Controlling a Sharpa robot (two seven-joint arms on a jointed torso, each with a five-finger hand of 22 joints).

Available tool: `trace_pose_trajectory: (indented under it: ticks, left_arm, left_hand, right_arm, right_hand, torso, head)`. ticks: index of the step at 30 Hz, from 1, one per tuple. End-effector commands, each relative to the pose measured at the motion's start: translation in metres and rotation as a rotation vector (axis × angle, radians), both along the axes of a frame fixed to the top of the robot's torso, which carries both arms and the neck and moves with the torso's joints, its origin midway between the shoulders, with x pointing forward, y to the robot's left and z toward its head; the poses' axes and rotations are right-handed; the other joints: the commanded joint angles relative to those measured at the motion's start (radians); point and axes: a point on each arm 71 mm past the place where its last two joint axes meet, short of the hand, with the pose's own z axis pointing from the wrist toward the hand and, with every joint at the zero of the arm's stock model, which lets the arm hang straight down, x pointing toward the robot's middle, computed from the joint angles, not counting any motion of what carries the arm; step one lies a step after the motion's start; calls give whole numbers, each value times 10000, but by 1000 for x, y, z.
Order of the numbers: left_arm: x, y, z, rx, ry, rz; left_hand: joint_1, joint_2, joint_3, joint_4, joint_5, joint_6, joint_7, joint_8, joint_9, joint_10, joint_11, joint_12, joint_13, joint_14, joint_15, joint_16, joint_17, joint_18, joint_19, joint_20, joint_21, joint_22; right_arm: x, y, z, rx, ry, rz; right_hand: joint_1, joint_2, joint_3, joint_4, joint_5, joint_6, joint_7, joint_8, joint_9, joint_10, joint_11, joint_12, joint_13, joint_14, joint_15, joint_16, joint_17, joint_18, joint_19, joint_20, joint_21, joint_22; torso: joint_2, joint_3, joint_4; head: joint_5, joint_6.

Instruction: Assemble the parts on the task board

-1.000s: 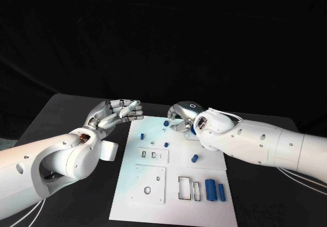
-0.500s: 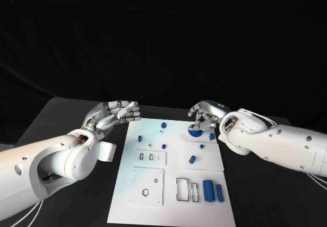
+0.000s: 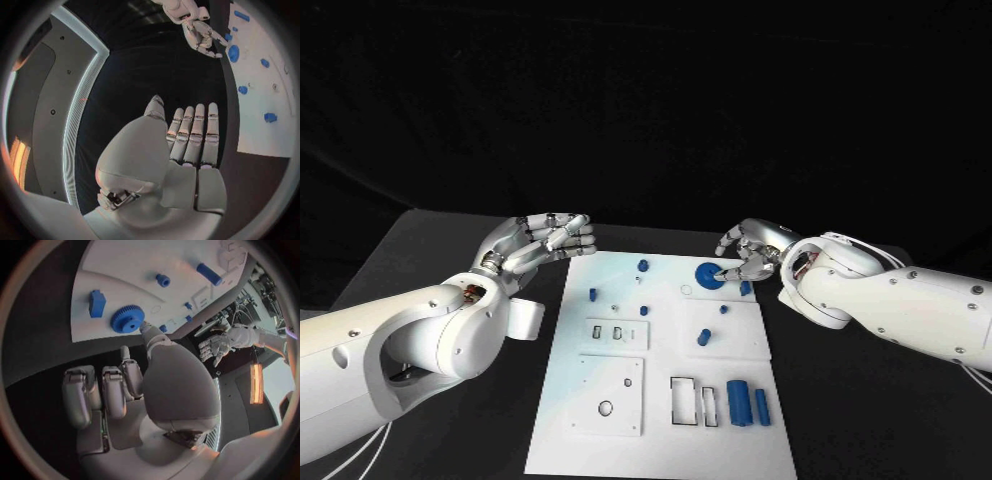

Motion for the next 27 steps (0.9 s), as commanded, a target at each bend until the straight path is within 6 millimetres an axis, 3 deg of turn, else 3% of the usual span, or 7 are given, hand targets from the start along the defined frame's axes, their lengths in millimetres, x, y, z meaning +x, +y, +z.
trace_pose_trajectory:
  ticks: [1, 5, 9, 13, 27]
  left_arm:
    - [0, -2, 2, -100, -70, -144]
    - [0, -1, 2, -90, -63, -124]
    - [0, -1, 2, -91, -62, -128]
    - [0, -1, 2, -86, -53, -121]
    - [0, -1, 2, -67, -50, -72]
  left_hand:
    - [17, 92, -80, 2, -65, -26, 264, -36, 17, -11, -35, -37, -1, -53, -1, -67, 19, 80, 21, 18, -33, -12]
    - [17, 92, -80, 2, -65, -26, 264, -36, 17, -11, -35, -37, -1, -53, -1, -67, 19, 80, 21, 18, -33, -12]
    - [20, 94, -85, 1, -65, -29, 264, -38, 19, -15, -33, -39, -2, -56, -2, -72, 21, 81, 20, 18, -34, -14]
    - [23, 95, -91, 1, -66, -37, 270, -43, 20, -24, -26, -43, -4, -60, -3, -78, 24, 83, 24, 17, -34, -15]
    - [31, 95, -105, -2, -68, -61, 283, -58, 20, -50, -15, -53, -8, -65, -2, -88, 31, 86, 39, 18, -29, -17]
  right_arm:
    - [0, 1, -8, -134, 629, -36]
    - [1, 3, -11, -140, 670, -46]
    - [4, 4, -13, -84, 694, -93]
    - [5, 5, -15, -35, 728, -117]
    - [8, 11, -18, -32, 795, -37]
  right_hand:
    - [138, 1, 13, 95, 43, 32, 67, 63, 25, 111, 7, 188, 835, 1042, 81, 51, 2623, -196, 994, 67, 70, 2574]
    - [179, 21, 65, 146, 122, 49, 70, 66, 45, 183, 13, 326, 954, 1042, 88, 51, 2623, -210, 1031, 75, 107, 2616]
    - [221, 13, 185, 230, 477, 34, 84, 43, 62, 133, 24, 334, 952, 1042, 101, 51, 2623, -206, 1022, 87, 98, 2606]
    - [243, 8, 296, 285, 697, 48, 88, 37, 74, 145, 28, 379, 990, 1042, 106, 51, 2623, -209, 1029, 94, 105, 2614]
    - [230, 38, 754, 440, 1172, 112, 96, 11, 85, 183, 32, 467, 1059, 1042, 111, 51, 2623, -214, 1042, 102, 118, 2628]
  torso:
    - [10, -4, 18]
    - [22, -10, 18]
    - [-1, -29, 22]
    - [11, -13, 22]
    - [2, -24, 19]
  head:
    - [20, -12]
    - [11, -9]
    - [23, -54]
    - [45, -78]
    - [115, -96]
